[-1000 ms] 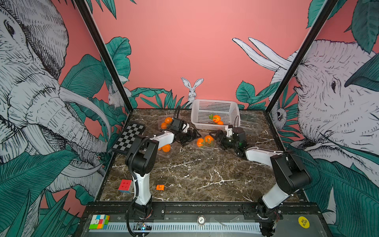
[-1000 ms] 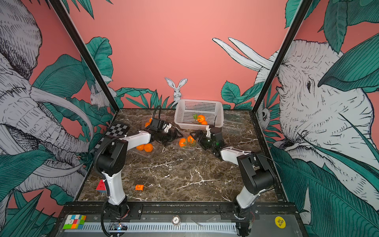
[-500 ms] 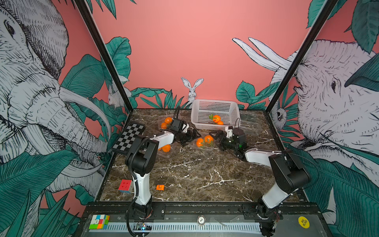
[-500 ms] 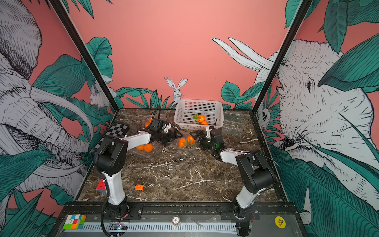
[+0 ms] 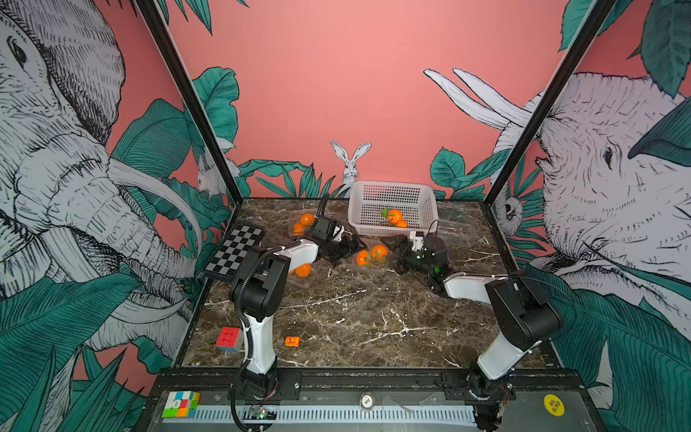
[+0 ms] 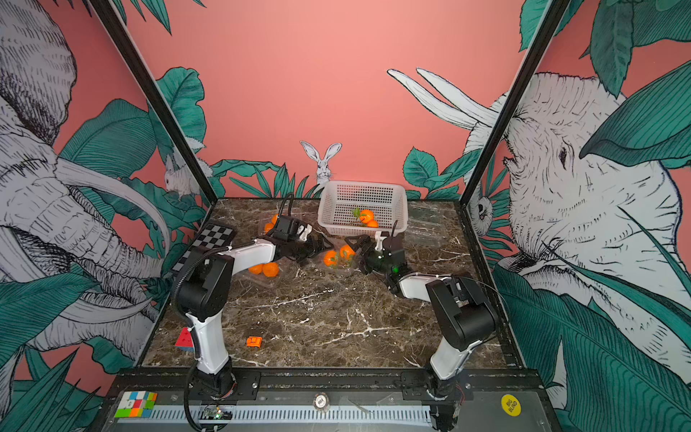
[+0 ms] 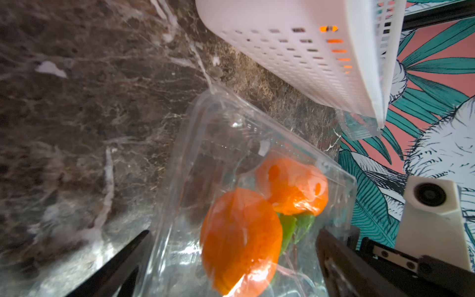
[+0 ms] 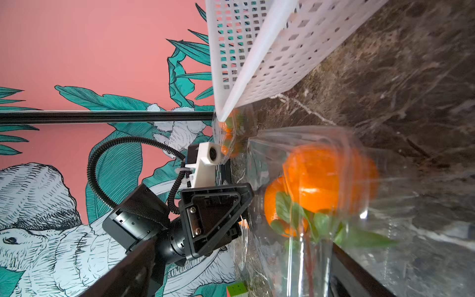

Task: Take oranges out of containers
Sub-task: Open the packing box at the center of the board.

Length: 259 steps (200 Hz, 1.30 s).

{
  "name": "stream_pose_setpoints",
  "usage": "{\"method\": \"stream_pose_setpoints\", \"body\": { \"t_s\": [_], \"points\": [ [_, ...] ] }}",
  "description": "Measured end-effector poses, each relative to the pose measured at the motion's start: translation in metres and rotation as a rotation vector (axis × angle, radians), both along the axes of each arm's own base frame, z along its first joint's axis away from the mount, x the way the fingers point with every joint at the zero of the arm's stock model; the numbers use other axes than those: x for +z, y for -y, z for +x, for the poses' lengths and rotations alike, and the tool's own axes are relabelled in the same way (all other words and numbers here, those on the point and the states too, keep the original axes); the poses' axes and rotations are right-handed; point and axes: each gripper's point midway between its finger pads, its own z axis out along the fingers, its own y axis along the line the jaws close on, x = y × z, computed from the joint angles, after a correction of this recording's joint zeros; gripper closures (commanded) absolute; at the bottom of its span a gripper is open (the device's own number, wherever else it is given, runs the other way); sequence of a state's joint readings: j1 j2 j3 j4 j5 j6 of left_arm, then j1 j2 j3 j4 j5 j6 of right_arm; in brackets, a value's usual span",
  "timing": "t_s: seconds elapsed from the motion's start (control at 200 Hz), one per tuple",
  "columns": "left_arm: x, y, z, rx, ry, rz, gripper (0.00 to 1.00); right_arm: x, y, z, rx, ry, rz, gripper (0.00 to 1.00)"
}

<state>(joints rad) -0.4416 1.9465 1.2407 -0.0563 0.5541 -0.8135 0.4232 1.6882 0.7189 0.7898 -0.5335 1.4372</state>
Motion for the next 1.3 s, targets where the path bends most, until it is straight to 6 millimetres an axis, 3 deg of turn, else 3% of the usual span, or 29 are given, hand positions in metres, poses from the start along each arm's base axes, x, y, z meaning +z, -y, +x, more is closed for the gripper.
{"method": "stream_pose_setpoints", "body": {
  "t_s": [0.25,0.545,0.775,1.045,1.295],
  "points": [
    [0.003,0.0,0.008,0.031,0.013,0.003,0.01,-0.011,-0.008,-0.002,0.008,-0.037,0.021,0.12],
    [0.011,0.009,0.019,0.037,0.042,-0.007,0.01,-0.032,-0.004,-0.012,0.003,-0.057,0.033,0.19],
    [0.019,0.01,0.02,0.011,0.05,0.028,0.01,-0.036,0.0,-0.016,-0.022,-0.044,0.062,0.27],
    [0.014,-0.012,0.021,0.007,0.021,0.091,0.01,-0.033,0.006,-0.006,-0.092,-0.026,0.118,0.4],
    [0.022,-0.029,0.024,0.037,0.018,0.097,0.01,-0.031,0.015,0.001,-0.173,-0.021,0.163,0.56]
  ]
}}
